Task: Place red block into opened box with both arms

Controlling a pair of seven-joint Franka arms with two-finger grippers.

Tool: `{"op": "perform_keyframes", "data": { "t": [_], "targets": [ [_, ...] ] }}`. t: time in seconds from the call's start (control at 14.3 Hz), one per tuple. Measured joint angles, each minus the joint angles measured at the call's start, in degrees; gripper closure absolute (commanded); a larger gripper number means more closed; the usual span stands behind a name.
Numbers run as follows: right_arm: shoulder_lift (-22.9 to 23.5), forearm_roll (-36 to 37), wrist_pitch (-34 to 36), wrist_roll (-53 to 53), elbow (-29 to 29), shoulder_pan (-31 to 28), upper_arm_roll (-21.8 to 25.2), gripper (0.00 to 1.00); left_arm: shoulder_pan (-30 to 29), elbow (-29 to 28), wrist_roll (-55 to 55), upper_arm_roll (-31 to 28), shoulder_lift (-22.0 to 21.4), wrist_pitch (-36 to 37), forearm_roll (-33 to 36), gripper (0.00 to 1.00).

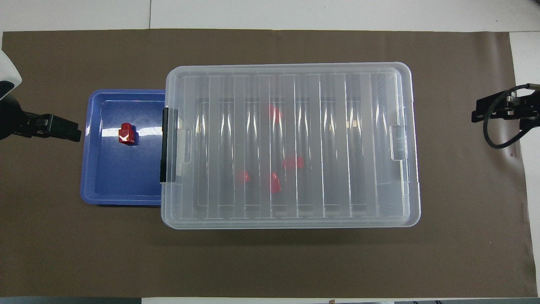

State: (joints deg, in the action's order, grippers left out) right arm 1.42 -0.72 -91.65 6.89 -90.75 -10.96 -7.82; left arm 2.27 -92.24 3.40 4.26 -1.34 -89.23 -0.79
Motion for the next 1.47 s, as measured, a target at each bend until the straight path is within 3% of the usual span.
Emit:
{"op": "perform_keyframes", "data": {
  "t": [0.56, 0.77, 1.12, 1.47],
  "targets": [
    [0.0, 0.0, -0.1, 0.0, 0.0, 0.3, -0.1, 0.0, 0.0, 0.0, 0.0, 0.0, 0.0, 0.0, 0.0, 0.0],
    [-0.1, -0.1, -3.1, 3.2, -0.9, 3.4, -0.2, 0.0, 0.0, 0.0, 0.0, 0.0, 0.0, 0.0, 0.0, 0.0],
    [0.1, -0.1, -15.1, 9.7, -9.0, 10.0, -0.5, 0.0, 0.0, 0.0, 0.0, 0.0, 0.0, 0.0, 0.0, 0.0],
    [0.6, -0.1, -22.8, 10.2, -17.6, 10.5, -0.3, 0.0, 0.0, 0.0, 0.0, 0.0, 0.0, 0.0, 0.0, 0.0]
  ]
}}
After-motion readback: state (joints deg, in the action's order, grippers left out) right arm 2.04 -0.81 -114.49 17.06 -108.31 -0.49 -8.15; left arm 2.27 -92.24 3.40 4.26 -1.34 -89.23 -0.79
